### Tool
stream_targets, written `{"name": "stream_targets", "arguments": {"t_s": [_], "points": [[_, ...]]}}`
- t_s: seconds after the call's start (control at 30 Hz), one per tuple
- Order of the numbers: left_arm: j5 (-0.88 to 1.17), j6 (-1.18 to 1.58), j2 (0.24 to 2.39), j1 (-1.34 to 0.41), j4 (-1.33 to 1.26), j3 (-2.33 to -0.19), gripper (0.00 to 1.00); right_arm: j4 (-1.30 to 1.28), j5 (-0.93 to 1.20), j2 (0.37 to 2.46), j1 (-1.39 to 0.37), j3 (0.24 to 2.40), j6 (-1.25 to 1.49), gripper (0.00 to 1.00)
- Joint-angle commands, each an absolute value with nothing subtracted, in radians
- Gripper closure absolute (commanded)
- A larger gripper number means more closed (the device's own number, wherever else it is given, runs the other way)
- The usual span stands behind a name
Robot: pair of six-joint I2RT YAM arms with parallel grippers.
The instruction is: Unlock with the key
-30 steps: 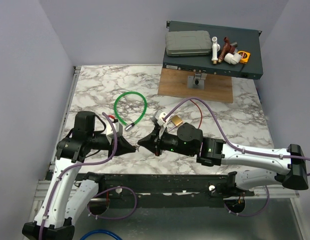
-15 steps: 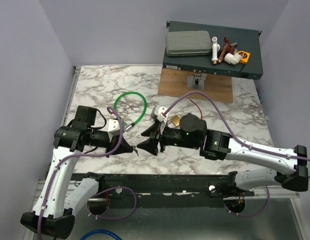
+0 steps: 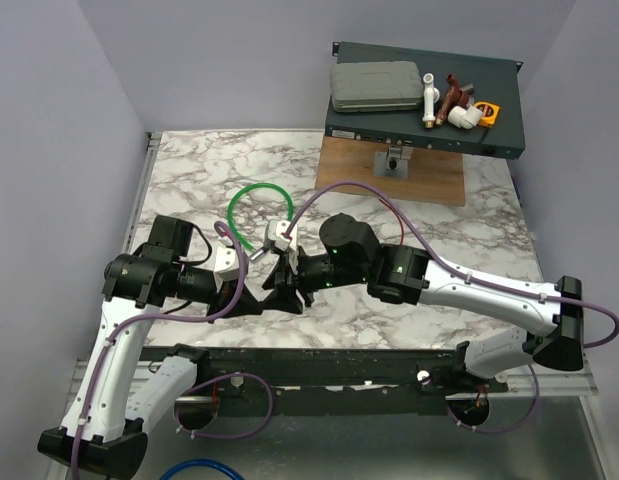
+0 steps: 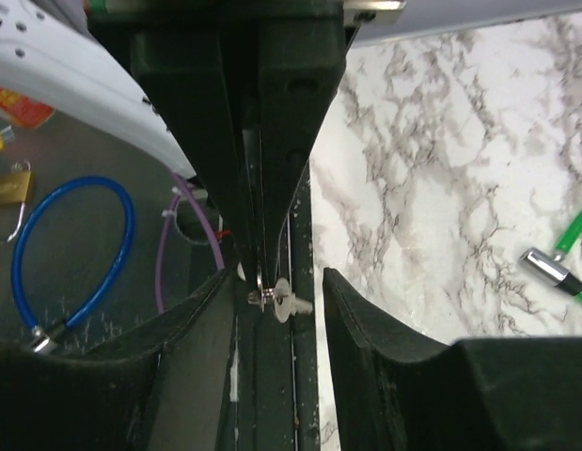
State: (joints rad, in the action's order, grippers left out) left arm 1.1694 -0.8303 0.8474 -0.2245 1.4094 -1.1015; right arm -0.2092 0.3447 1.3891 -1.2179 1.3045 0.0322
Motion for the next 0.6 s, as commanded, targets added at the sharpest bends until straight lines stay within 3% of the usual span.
{"name": "stream_targets", "arguments": {"t_s": [0.0, 0.17, 0.47, 0.57], "points": [[1.167, -0.858, 0.834, -0.229, 1.43, -1.122, 1.0, -0.276, 0.448, 1.403, -1.216, 1.351, 0.01, 0.56], [1.173, -0.853, 0.834, -0.229, 1.424, -1.121, 1.0, -0.29, 0.454, 1.418, -1.216, 1.352, 0.011, 0.65], [1.17, -0.846, 0.831, -0.229, 1.425, -1.123, 1.0, -0.291, 0.473, 1.43, -1.216, 1.342, 0.011, 0.99], [1.166, -0.832, 0.833, -0.229, 1.417, -1.127, 1.0, -0.292, 0.483, 1.431, -1.215, 1.33, 0.01, 0.99]]}}
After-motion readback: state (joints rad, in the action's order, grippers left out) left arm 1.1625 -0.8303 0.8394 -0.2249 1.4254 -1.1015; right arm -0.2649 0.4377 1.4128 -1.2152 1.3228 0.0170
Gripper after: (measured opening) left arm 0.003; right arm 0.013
